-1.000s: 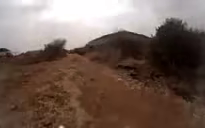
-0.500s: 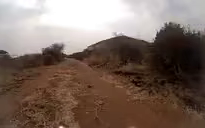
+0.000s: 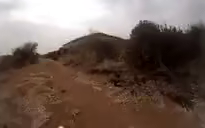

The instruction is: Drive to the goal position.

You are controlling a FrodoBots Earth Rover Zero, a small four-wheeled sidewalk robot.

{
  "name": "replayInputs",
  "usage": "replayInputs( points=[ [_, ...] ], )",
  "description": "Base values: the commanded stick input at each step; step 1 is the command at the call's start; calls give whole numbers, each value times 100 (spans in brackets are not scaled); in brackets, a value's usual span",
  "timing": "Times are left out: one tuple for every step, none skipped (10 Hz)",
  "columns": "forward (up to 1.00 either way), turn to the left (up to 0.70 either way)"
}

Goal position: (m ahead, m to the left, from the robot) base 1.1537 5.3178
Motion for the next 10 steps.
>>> replayInputs(
  points=[
    [50,0],
    [50,0],
    [50,0],
    [50,0],
    [50,0],
    [50,0],
    [50,0],
    [50,12],
    [50,35],
    [50,50]
  ],
)
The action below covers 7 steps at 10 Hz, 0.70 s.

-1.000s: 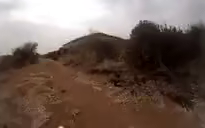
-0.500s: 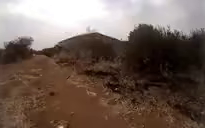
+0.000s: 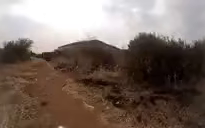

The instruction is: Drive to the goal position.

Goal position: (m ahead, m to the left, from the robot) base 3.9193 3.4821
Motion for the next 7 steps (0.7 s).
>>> replayInputs(
  points=[
    [50,50],
    [50,50],
    [49,49],
    [48,48],
    [48,48],
    [49,21],
    [49,0]
  ],
)
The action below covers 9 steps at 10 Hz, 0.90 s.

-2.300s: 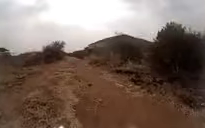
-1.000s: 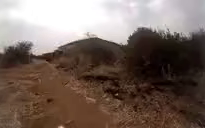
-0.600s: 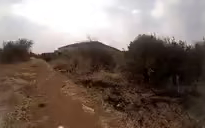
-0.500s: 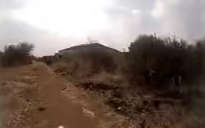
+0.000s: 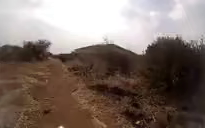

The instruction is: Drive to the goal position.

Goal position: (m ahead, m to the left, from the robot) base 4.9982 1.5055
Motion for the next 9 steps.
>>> replayInputs(
  points=[
    [48,34],
    [48,48],
    [48,35],
    [48,9],
    [49,0],
    [49,15],
    [49,49],
    [49,48],
    [50,0]
  ],
)
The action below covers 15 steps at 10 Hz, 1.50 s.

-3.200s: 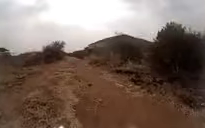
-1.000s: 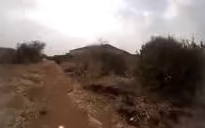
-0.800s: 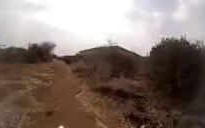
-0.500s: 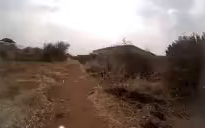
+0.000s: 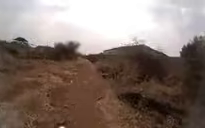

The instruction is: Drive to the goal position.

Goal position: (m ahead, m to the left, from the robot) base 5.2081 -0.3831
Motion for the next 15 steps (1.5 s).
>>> replayInputs(
  points=[
    [50,0],
    [50,0],
    [50,0],
    [50,0],
    [50,0],
    [50,0],
    [50,0],
    [50,0],
    [50,0],
    [50,0],
    [50,0],
    [50,0],
    [50,0],
    [50,0],
    [50,0]
  ],
)
